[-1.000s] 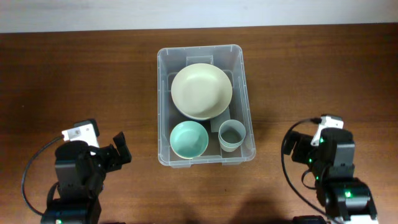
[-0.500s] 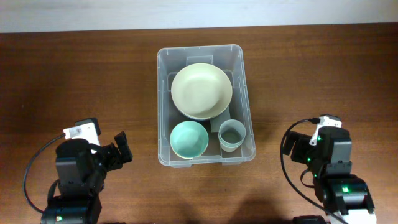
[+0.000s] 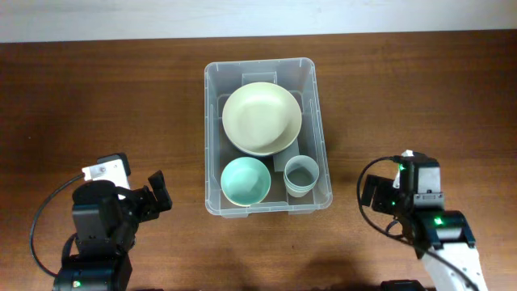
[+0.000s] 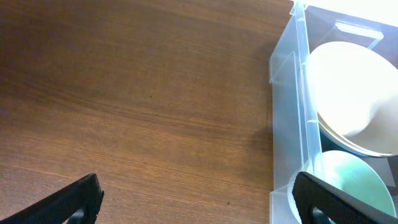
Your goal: Pack container
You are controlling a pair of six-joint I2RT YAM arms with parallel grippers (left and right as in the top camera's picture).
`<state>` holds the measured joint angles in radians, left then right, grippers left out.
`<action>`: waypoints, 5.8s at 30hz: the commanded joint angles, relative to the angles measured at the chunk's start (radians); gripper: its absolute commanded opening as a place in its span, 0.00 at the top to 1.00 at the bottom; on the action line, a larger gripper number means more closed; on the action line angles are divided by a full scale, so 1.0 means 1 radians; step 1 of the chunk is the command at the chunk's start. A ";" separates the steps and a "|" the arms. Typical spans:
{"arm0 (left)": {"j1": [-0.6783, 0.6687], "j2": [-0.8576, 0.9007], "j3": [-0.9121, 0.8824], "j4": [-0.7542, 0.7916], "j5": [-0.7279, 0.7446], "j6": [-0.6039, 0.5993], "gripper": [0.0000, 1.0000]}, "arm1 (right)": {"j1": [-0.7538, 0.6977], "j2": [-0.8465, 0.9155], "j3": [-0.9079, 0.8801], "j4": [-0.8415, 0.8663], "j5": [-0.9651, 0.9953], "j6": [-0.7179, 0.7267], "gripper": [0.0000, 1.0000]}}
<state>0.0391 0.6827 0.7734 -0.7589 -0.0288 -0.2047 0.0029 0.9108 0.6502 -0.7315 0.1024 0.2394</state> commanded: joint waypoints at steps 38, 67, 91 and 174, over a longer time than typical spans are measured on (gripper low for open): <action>0.003 -0.001 -0.003 0.002 0.015 0.016 0.00 | 0.004 -0.908 -0.644 0.904 -0.043 -0.257 0.01; 0.003 -0.001 -0.003 0.002 0.015 0.016 0.00 | 0.005 -0.903 -0.645 0.652 -0.068 -0.258 0.01; 0.002 -0.323 -0.291 0.085 0.013 0.106 0.00 | 0.005 -0.903 -0.645 0.652 -0.068 -0.258 0.01; -0.023 -0.678 -0.765 0.689 0.112 0.416 0.00 | 0.005 -0.903 -0.645 0.652 -0.068 -0.258 0.01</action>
<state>0.0189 0.0139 0.0162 -0.0681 0.0719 0.1947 0.0029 0.0158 0.0101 -0.0711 0.0360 -0.0120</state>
